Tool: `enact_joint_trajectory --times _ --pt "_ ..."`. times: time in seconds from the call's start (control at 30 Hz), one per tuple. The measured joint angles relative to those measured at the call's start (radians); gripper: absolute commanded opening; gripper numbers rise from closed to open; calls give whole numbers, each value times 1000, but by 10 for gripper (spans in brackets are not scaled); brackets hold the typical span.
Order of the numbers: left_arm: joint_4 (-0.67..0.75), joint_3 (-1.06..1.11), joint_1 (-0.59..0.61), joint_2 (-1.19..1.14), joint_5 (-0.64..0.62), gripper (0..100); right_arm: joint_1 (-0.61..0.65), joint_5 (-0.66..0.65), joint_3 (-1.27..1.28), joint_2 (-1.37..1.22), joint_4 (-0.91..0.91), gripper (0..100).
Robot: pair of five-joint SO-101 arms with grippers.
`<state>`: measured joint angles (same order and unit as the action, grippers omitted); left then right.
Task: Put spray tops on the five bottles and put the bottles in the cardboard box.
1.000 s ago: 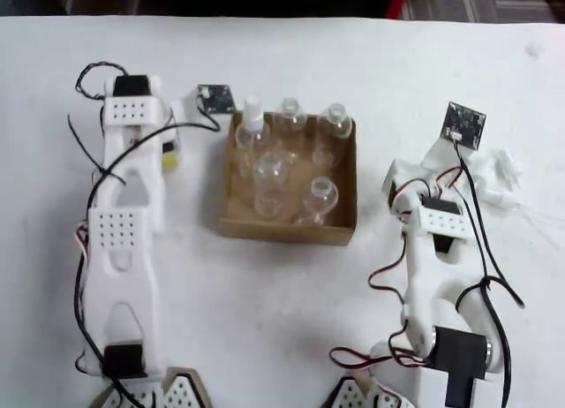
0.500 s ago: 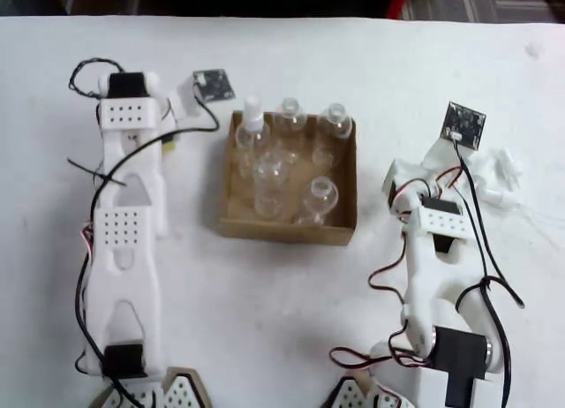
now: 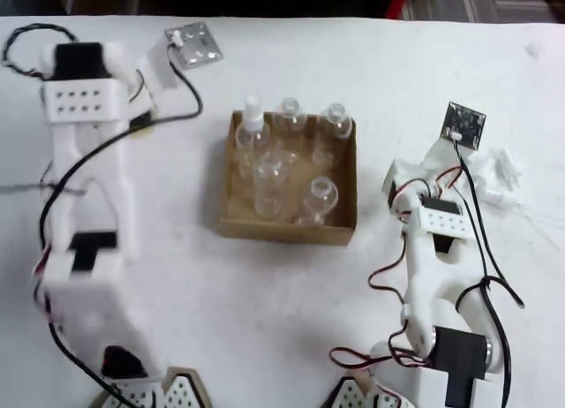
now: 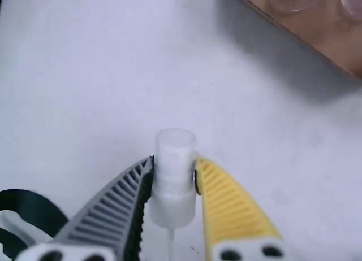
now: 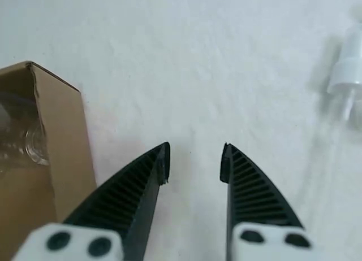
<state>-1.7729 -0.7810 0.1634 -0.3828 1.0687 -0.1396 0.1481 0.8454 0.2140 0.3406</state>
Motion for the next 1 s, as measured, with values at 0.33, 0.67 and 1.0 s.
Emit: enact_joint_trajectory --times 0.33,0.67,1.0 --pt "2 416 -149 654 -153 24 0 0 0 0 0 127" --pt "210 641 -226 1060 -761 24 0 0 0 0 0 127" --pt "453 1083 -330 1467 -617 24 0 0 0 -3 0 127"
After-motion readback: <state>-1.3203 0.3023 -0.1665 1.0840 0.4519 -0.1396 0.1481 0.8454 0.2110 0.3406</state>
